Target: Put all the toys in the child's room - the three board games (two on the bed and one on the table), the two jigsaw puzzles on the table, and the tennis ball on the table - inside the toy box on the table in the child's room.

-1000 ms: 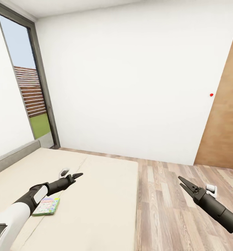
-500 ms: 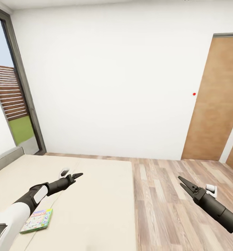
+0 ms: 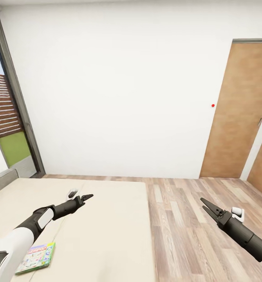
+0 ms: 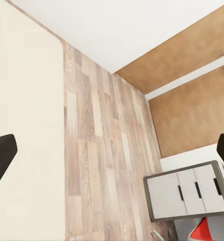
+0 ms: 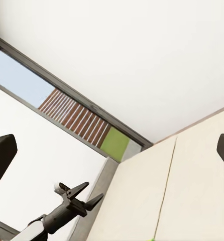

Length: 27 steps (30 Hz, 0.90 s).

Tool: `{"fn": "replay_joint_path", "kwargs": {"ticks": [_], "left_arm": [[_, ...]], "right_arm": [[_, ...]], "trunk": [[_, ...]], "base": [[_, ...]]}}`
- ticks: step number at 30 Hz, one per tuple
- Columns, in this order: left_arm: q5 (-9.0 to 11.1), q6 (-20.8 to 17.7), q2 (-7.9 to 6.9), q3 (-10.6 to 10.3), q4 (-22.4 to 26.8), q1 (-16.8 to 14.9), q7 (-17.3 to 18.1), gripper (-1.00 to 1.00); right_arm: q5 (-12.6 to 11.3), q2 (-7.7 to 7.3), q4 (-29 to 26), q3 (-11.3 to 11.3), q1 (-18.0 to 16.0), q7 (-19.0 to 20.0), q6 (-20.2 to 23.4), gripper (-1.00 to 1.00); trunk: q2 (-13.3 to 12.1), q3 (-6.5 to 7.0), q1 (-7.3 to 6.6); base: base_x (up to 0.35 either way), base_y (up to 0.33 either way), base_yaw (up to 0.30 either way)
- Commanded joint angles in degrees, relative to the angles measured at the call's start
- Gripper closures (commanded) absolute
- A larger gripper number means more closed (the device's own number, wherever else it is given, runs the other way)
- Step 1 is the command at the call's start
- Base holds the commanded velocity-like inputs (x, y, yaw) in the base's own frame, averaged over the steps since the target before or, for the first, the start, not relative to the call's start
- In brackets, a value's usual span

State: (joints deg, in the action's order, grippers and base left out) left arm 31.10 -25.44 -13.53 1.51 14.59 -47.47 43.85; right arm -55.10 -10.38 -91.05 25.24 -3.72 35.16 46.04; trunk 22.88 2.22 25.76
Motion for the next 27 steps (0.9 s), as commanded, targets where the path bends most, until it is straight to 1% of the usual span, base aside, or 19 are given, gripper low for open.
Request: {"fn": "replay_joint_path", "kwargs": {"ticks": [1,10,17,22,27], "left_arm": [[0.2,-0.5,0.00,0.2,0.0,0.0,0.1,-1.00],[0.2,-0.5,0.00,0.2,0.0,0.0,0.1,-1.00],[0.2,-0.5,0.00,0.2,0.0,0.0,0.1,-1.00],[0.2,-0.5,0.00,0.2,0.0,0.0,0.1,-1.00],[0.2,-0.5,0.00,0.2,0.0,0.0,0.1,-1.00]], "right_arm": [[-0.1,0.01,0.0,0.1,0.0,0.1,0.4,-1.00],[-0.1,0.01,0.0,0.1,0.0,0.1,0.4,-1.00],[-0.1,0.01,0.0,0.1,0.0,0.0,0.4,-1.00],[-0.1,0.01,0.2,0.1,0.0,-0.1,0.3,-1.00],[-0.1,0.01,0.4,0.1,-0.1,-0.1,0.3,-1.00]], "trunk": [[0.0,-0.03,0.02],[0.0,-0.03,0.02],[0.0,-0.03,0.02],[0.0,-0.03,0.02],[0.0,-0.03,0.02]], "base": [[0.005,0.145,-0.004],[0.002,0.076,-0.001],[0.000,0.215,0.000],[0.000,0.101,0.000],[0.000,0.217,0.000]]}}
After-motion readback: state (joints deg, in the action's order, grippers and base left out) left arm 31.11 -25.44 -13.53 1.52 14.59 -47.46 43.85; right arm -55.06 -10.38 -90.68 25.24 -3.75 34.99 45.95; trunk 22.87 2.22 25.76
